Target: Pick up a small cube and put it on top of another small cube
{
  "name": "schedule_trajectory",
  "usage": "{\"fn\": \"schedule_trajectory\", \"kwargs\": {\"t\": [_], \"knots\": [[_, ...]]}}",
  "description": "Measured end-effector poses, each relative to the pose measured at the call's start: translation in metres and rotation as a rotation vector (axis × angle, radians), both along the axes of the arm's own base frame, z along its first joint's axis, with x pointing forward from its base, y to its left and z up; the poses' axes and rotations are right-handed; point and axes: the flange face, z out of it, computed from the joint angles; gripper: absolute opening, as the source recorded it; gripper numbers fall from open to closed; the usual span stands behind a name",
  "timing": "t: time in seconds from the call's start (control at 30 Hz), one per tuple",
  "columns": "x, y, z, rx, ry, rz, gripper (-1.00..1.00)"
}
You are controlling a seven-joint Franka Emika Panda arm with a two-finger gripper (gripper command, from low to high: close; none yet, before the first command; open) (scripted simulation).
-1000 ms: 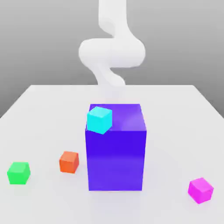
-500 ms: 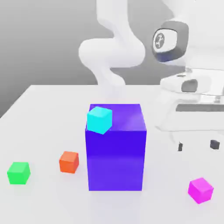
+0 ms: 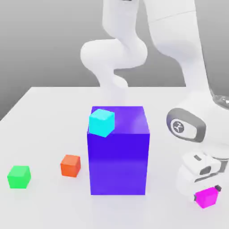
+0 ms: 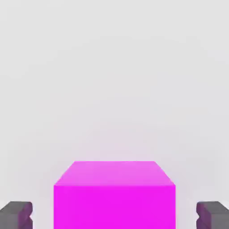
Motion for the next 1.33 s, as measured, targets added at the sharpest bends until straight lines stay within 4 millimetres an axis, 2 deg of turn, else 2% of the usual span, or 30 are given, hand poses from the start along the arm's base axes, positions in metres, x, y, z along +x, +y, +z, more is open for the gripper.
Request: {"fn": "schedule_trajectory", "kwargs": {"t": [0.1, 0.13, 0.3, 0.33, 0.4, 0.53, 0.63, 0.73, 0.83, 0.9, 0.97, 1.03, 1.07, 1.23, 1.27, 1.33], "knots": [[0.0, 0.0, -0.004, 0.0, 0.0, 0.001, -1.0], [0.0, 0.0, 0.001, 0.001, 0.0, 0.0, -1.0], [0.002, 0.004, 0.056, 0.006, -0.008, 0.01, -1.0], [0.01, 0.001, 0.065, 0.012, -0.019, 0.011, -1.0], [0.033, -0.037, 0.074, 0.006, -0.028, -0.038, -1.0], [0.067, -0.136, 0.083, -0.011, -0.03, -0.173, -1.0], [0.076, -0.21, 0.089, -0.02, -0.029, -0.274, -1.0], [0.074, -0.285, 0.096, -0.024, -0.029, -0.375, -1.0], [0.058, -0.359, 0.104, -0.024, -0.029, -0.482, -1.0], [0.038, -0.415, 0.108, -0.022, -0.027, -0.572, -1.0], [0.003, -0.483, 0.113, -0.018, -0.027, -0.697, -1.0], [-0.052, -0.554, 0.118, -0.009, -0.021, -0.845, -1.0], [-0.067, -0.564, 0.113, -0.005, -0.01, -0.874, -1.0], [-0.072, -0.565, 0.057, -0.001, 0.002, -0.874, -1.0], [-0.073, -0.564, 0.05, -0.001, 0.002, -0.874, 1.0], [-0.073, -0.564, 0.05, -0.001, 0.002, -0.874, 1.0]]}}
